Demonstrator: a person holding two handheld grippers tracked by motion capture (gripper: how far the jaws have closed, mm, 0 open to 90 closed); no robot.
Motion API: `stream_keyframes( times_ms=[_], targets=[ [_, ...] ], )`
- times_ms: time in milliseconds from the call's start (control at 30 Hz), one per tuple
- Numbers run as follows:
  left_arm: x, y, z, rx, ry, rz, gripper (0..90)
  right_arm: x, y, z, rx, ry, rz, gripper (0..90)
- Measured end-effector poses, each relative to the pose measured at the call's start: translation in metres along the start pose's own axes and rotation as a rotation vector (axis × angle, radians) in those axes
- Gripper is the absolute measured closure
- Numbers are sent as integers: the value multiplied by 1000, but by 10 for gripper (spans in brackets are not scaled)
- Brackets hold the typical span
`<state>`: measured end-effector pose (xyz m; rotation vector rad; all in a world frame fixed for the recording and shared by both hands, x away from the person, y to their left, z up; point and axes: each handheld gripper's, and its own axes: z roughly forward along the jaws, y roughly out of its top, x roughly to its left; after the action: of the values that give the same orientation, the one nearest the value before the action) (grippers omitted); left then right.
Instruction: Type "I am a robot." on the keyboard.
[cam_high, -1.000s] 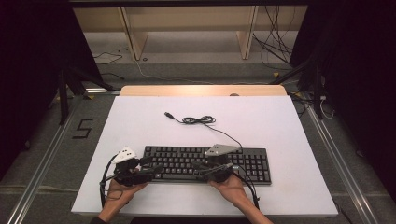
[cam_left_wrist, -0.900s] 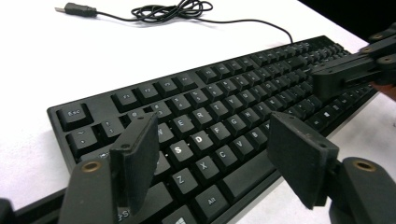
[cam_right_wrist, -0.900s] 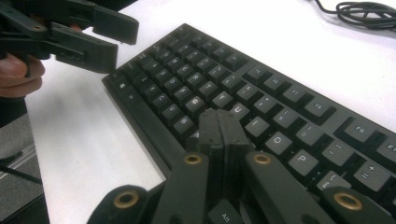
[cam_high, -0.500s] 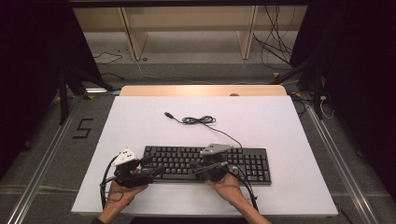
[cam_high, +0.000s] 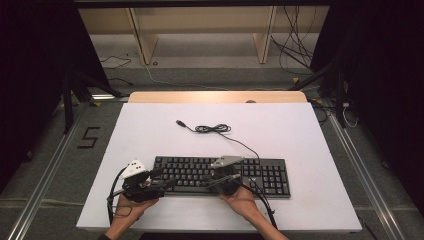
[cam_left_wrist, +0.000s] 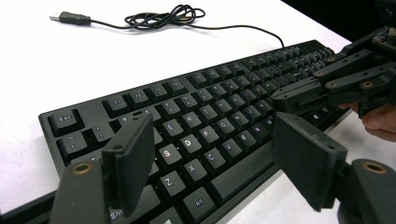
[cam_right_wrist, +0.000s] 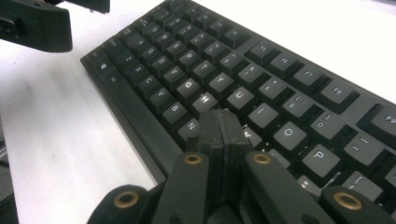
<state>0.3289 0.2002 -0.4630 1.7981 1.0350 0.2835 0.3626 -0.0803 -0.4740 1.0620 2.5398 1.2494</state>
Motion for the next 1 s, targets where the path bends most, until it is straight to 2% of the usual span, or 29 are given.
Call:
stream_keyframes(
  times_ms=[733,1000],
  targets=[
    [-2,-1,-4,-14,13,0,291,3,-4,8,37,-2,-19,900],
    [-2,-1,-5,-21,17,-7,291,4,-5,8,28,-8,-23,900]
  ],
)
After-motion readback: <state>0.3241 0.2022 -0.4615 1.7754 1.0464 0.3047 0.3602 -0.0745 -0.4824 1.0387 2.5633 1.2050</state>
